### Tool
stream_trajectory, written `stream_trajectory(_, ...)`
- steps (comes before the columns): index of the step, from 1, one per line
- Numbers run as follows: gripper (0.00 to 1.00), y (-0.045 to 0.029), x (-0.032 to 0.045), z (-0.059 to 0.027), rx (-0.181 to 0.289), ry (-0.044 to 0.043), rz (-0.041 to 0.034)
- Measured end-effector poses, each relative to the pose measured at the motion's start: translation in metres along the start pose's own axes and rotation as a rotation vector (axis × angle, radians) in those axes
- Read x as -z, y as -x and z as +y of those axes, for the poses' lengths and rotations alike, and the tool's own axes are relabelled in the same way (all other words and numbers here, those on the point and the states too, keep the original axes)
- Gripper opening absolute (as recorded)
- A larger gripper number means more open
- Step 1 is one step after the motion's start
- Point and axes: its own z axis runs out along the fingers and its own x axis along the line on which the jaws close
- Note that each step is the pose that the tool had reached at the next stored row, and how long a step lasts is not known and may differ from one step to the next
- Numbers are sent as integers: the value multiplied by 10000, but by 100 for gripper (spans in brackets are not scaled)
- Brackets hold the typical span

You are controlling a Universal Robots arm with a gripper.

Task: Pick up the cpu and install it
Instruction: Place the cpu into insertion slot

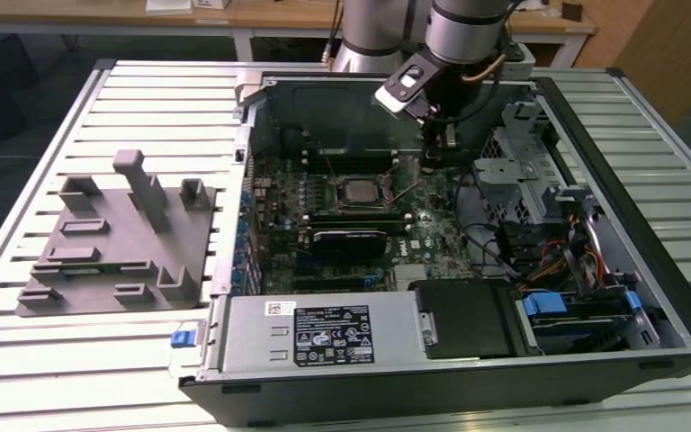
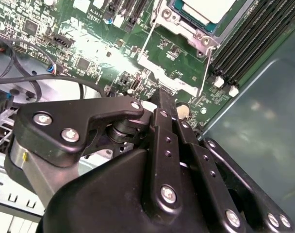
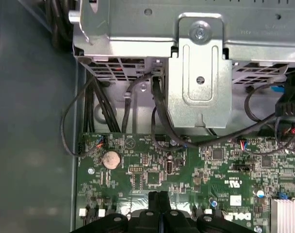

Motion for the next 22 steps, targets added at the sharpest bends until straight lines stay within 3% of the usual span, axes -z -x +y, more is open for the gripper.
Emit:
stream_trajectory(6, 11, 0, -98, -2, 39, 1, 3)
stream_trajectory(22, 11, 0, -104, -137, 42, 0, 5)
